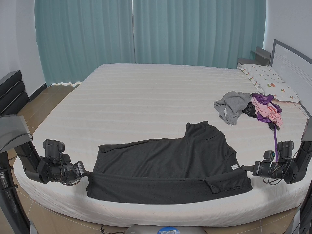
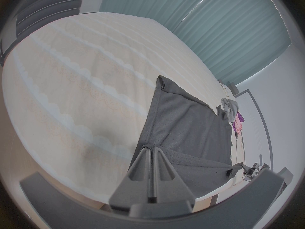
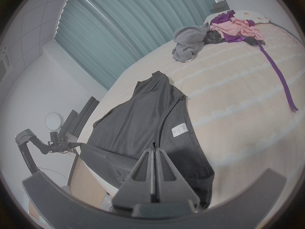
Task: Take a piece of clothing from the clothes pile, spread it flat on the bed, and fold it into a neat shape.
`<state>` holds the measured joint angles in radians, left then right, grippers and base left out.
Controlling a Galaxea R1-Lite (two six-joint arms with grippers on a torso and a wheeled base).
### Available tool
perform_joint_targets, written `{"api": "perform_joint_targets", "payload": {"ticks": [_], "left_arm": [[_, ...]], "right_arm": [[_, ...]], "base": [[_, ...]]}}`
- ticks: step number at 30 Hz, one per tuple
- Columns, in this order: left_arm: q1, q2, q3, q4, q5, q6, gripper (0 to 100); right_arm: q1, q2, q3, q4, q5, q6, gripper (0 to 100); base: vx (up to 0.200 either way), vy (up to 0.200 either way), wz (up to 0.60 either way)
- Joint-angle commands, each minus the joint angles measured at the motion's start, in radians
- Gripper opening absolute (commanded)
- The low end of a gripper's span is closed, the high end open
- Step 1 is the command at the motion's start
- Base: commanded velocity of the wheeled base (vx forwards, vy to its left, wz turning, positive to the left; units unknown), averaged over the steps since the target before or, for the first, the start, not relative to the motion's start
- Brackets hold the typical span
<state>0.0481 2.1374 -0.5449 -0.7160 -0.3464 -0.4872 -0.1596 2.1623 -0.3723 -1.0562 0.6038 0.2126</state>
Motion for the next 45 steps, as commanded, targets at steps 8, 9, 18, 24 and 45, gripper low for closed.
{"api": "perform_joint_targets", "payload": {"ticks": [8,9,18,24,45], "left_arm": [[-0.007,0.047,-0.026,0.0,0.003,-0.001,0],[-0.007,0.047,-0.029,0.001,0.006,-0.001,0],[-0.02,0.052,-0.03,0.0,0.007,-0.001,100],[-0.02,0.05,-0.033,-0.007,0.007,-0.025,100],[-0.008,-0.016,-0.033,-0.008,-0.005,-0.174,100]], "right_arm": [[0.006,0.079,-0.023,-0.011,0.001,0.002,0],[0.006,0.082,-0.023,-0.011,0.001,0.002,0],[0.006,0.096,-0.031,-0.013,0.005,0.002,100],[0.006,0.083,-0.031,-0.015,0.008,0.005,100],[0.006,0.042,-0.011,-0.016,0.007,0.071,100]], "base": [[0.0,0.0,0.0],[0.0,0.0,0.0],[0.0,0.0,0.0],[0.0,0.0,0.0],[0.057,0.0,0.0]]}}
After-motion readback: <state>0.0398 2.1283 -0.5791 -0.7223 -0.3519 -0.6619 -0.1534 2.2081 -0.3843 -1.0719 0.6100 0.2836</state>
